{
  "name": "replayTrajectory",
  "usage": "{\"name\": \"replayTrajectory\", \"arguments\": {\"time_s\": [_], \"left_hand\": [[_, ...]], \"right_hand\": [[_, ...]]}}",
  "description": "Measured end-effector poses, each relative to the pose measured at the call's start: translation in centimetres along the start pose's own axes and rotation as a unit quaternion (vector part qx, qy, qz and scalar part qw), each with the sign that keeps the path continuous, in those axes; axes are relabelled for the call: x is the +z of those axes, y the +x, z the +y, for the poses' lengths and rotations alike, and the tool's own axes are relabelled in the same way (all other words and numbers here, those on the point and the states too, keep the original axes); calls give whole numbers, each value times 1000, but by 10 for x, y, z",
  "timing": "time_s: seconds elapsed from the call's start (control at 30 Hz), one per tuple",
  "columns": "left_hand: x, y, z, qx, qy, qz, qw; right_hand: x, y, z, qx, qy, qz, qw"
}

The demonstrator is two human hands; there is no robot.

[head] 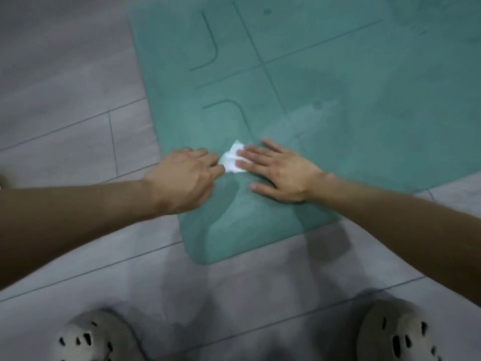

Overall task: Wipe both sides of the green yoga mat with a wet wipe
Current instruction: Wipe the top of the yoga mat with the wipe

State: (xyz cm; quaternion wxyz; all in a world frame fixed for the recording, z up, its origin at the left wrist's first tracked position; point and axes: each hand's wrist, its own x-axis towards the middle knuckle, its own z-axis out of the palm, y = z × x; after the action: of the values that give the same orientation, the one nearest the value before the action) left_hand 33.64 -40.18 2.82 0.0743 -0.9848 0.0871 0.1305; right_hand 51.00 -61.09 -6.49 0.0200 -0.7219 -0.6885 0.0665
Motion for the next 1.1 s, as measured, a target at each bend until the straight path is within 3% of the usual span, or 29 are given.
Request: {"name": "replayTrajectory", "arguments": {"time_s": [0.07, 0.13, 0.2, 0.27, 0.37, 0.43, 0.47, 0.5, 0.57, 0.63, 0.67, 0.7, 0.73, 0.8, 0.83, 0.9, 0.97, 1.07, 1.1], "left_hand": [[4, -1, 8, 3, 5, -10, 1000], [13, 0, 17, -3, -15, -20, 1000], [19, 5, 23, 4, -31, -20, 999], [20, 15, 23, 27, -31, -20, 999], [16, 38, 15, 54, -42, -12, 998], [10, 57, 9, 72, -40, -5, 997], [8, 66, 7, 90, -33, -1, 995], [7, 73, 6, 106, -26, 2, 994], [8, 83, 6, 137, -19, 8, 990], [12, 92, 12, 166, -11, 15, 986], [13, 95, 17, 175, -13, 16, 984], [15, 96, 24, 180, -19, 12, 983], [19, 97, 30, 184, -21, 9, 983], [27, 97, 36, 194, -12, 6, 981], [29, 98, 37, 199, -2, 5, 980], [31, 99, 38, 206, 13, 2, 979], [30, 99, 38, 202, 17, -2, 979], [30, 95, 43, 192, 17, -9, 981], [30, 94, 45, 187, 22, -9, 982]], "right_hand": [[-5, -13, 60, 165, -2, 42, 985], [-12, -43, 115, 369, 23, 52, 928], [-18, -64, 126, 466, 50, 59, 881], [-15, -65, 88, 431, 64, 61, 898], [0, -66, -12, 196, 71, 32, 978], [9, -81, -54, 60, 65, -1, 996], [9, -93, -52, 35, 54, -9, 998], [9, -103, -37, 62, 41, -5, 997], [5, -127, 5, 264, 22, 34, 964], [-3, -151, 38, 495, 45, 53, 866], [-4, -154, 35, 555, 67, 52, 828], [-3, -148, 19, 562, 77, 55, 822], [1, -139, -5, 517, 76, 56, 851], [10, -127, -61, 316, 83, 44, 944], [13, -129, -80, 214, 87, 23, 973], [13, -146, -72, 119, 63, -5, 991], [12, -164, -31, 234, 32, 5, 972], [0, -181, 2, 523, 60, 53, 849], [0, -174, -10, 549, 83, 56, 830]]}}
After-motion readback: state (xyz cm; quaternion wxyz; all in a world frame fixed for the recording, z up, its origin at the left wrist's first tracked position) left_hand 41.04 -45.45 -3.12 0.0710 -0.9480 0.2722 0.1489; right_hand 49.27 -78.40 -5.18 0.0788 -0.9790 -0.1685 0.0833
